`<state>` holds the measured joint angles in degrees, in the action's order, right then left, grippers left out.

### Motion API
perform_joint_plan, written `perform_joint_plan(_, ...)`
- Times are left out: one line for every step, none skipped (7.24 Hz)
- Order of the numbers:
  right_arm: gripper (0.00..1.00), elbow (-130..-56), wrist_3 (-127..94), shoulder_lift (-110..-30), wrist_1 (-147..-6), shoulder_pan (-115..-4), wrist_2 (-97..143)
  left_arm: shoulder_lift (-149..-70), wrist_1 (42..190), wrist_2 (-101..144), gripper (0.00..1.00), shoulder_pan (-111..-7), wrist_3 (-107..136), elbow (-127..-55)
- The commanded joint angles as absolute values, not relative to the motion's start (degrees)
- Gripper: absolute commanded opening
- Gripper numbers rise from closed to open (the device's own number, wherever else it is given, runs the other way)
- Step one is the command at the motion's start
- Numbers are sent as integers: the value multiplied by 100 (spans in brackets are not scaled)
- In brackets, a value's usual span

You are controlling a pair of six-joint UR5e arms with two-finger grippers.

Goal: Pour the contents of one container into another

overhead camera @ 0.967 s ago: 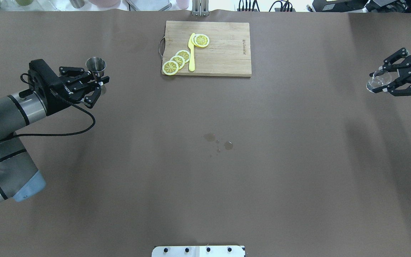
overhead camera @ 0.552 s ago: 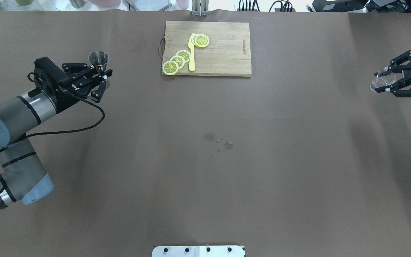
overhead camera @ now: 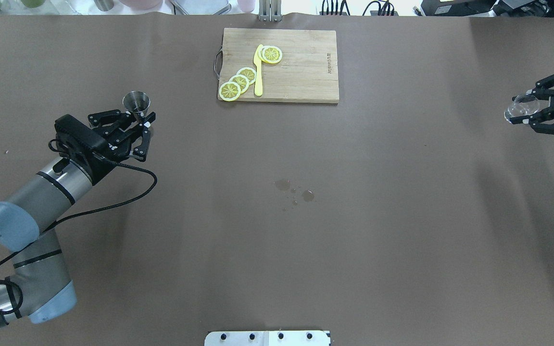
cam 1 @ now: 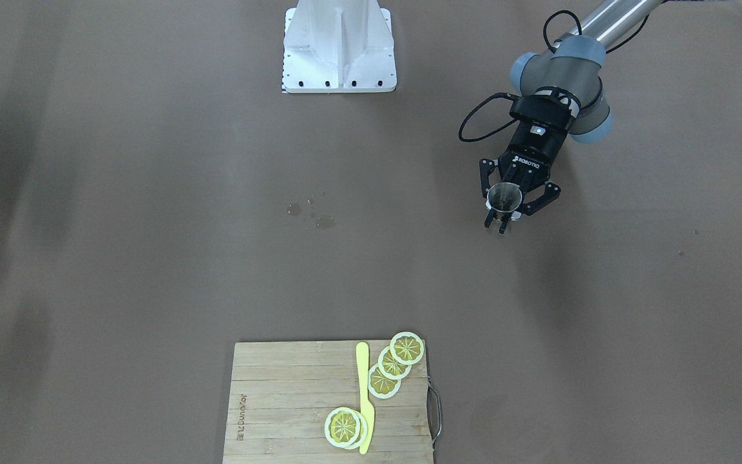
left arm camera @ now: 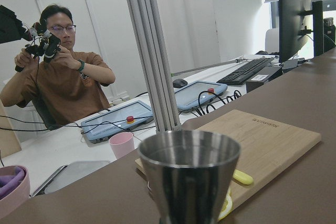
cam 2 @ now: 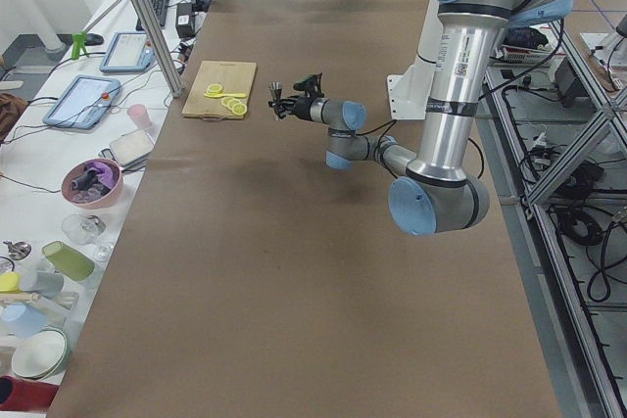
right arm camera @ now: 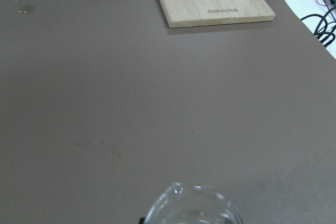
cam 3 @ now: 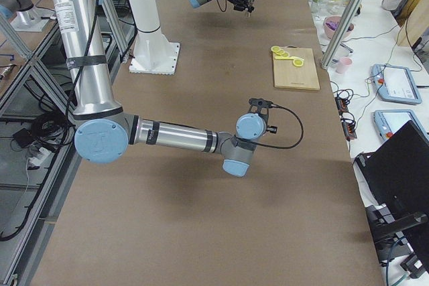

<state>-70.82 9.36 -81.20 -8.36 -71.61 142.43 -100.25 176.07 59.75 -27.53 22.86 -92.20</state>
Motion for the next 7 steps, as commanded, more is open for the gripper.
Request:
perform_joint_plan(0, -7294, 468, -8147, -818, -6804, 13538, -9643, 17666, 5426, 0, -2507, 2547, -9352)
perform_joint_plan(0, -7399, 109, -8147, -730, -6681, 13361, -9528, 17788, 5092, 0, -2270, 2984, -9352)
perform_joint_plan(0, -7392, -243, -8191, -416, -6462, 13011, -9249, 18207, 5028, 0, -2007, 3075, -9334)
perform_joint_plan(0, -7392, -533, -8218, -274, -6321, 12921, -8846, 18716, 4993, 0, -1725, 3120, -9299)
perform_joint_plan(0, -7392, -1084, -8218, -46, -6198, 12824, -8703, 18782, 4818, 0, -1566, 3468, -9290)
perform_joint_plan(0, -7392, -1403, -8218, 121, -6040, 12649, -8710, 18704, 4381, 0, -1399, 3646, -9273)
perform_joint_plan(0, -7374, -1563, -8226, 175, -5934, 12560, -8701, 18694, 4342, 0, -1363, 3656, -9194)
